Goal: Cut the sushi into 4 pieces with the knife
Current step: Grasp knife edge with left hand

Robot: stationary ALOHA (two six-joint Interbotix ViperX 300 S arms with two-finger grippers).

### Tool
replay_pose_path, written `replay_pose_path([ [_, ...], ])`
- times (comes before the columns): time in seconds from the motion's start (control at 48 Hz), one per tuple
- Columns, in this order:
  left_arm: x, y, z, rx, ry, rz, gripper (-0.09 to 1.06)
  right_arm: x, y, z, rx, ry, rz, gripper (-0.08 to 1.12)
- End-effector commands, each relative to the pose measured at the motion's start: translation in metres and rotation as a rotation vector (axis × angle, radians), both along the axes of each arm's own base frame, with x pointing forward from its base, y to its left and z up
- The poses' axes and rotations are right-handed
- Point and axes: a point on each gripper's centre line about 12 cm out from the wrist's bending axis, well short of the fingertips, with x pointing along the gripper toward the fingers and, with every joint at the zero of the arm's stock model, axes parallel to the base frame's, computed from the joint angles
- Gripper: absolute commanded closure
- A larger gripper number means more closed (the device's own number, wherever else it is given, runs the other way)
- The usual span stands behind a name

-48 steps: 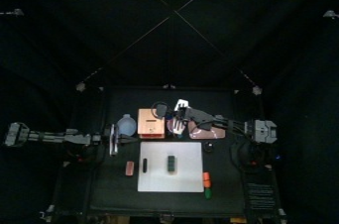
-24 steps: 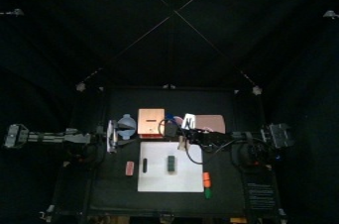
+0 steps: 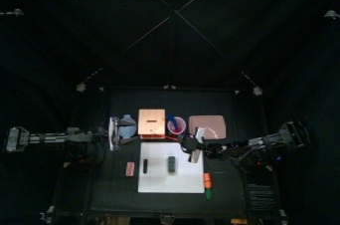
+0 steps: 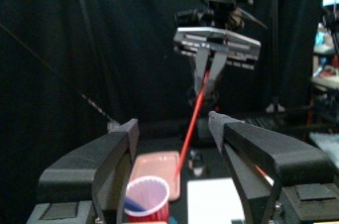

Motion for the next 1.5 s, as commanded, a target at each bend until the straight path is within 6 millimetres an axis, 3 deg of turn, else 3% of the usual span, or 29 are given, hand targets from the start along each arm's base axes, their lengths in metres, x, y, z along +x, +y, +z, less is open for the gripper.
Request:
replay_pose_path([
  [0.021,0.008,-0.005,-0.004,-0.012,0.037,-0.023,0.05,-0.015,0.003,-0.009,0.056,-0.088,0.054,0.88],
  [0.208,0.026,-0.004,-0.016,-0.063,0.151,-0.016,0.05,-0.023,0.000,-0.046,0.121,-0.107,0.094,0.88],
  [0.417,0.047,-0.003,-0.042,-0.112,0.353,-0.002,0.05,-0.026,-0.013,-0.065,0.115,-0.095,0.113,0.88],
  [1.042,0.097,-0.001,-0.072,-0.097,0.397,-0.012,0.05,-0.024,-0.016,-0.066,0.139,-0.126,0.161,0.88],
  [1.5,0.110,0.001,-0.088,-0.099,0.316,-0.020,0.06,-0.029,-0.017,-0.066,0.139,-0.131,0.162,0.88],
])
